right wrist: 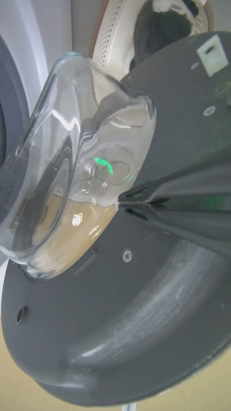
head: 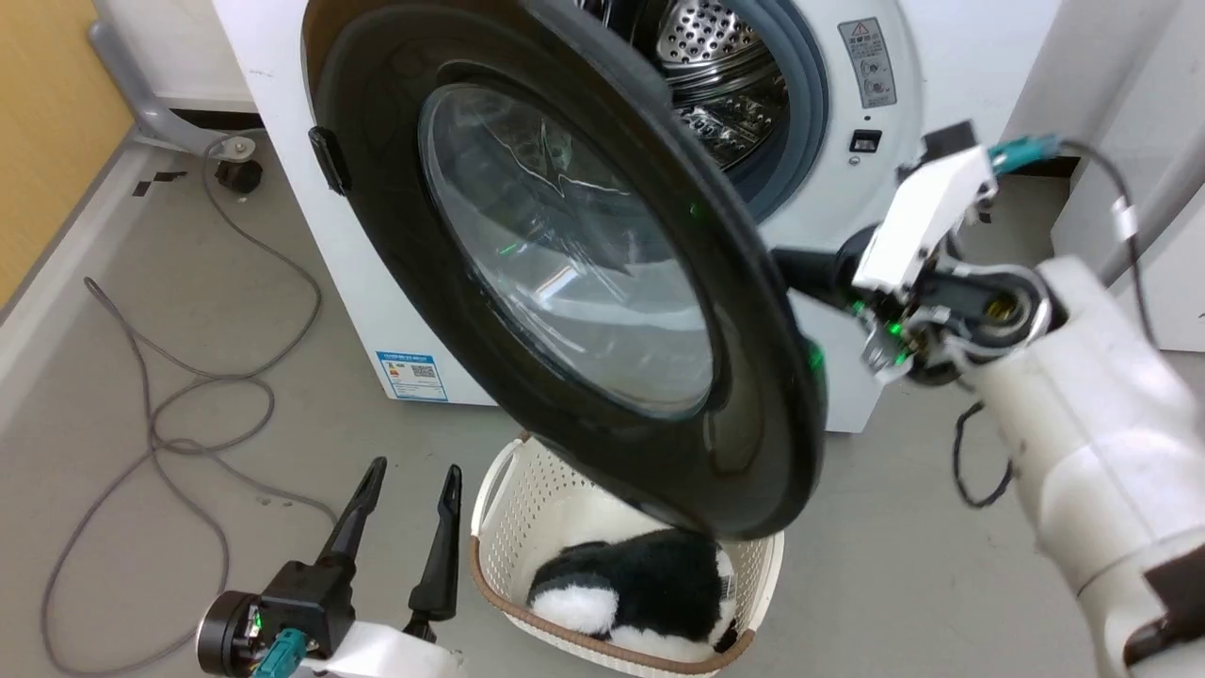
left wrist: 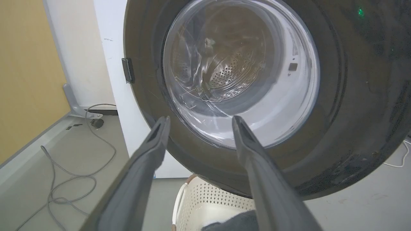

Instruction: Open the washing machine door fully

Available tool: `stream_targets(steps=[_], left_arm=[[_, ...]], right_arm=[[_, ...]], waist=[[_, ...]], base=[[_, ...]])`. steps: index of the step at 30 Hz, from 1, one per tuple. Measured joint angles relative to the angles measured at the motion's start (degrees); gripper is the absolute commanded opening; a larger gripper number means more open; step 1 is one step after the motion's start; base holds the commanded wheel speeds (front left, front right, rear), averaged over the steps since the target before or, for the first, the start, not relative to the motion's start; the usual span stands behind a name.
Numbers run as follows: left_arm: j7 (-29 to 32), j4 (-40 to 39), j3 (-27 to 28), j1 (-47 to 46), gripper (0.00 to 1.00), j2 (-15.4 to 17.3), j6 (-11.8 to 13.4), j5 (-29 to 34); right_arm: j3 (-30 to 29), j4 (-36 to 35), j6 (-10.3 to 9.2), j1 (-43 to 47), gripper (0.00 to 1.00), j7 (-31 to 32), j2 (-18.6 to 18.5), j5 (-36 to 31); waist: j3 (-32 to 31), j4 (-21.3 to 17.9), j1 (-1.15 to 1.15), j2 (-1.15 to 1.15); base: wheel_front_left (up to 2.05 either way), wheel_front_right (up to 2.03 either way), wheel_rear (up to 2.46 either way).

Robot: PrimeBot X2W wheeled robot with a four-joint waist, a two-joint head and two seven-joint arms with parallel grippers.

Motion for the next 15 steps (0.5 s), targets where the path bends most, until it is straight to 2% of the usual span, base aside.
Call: stream_targets(steps=[15], left_arm=[[0.00,1.20,0.74,1.13,1.00,-0.01,-0.05,0.07]], right_arm=[[2.22,-19.36,0.00,13.40,0.00,2.61,2.07,1.42]], waist=[[-0.54,0.15,0.00,0.00]], base=[[0.00,0.00,0.00]])
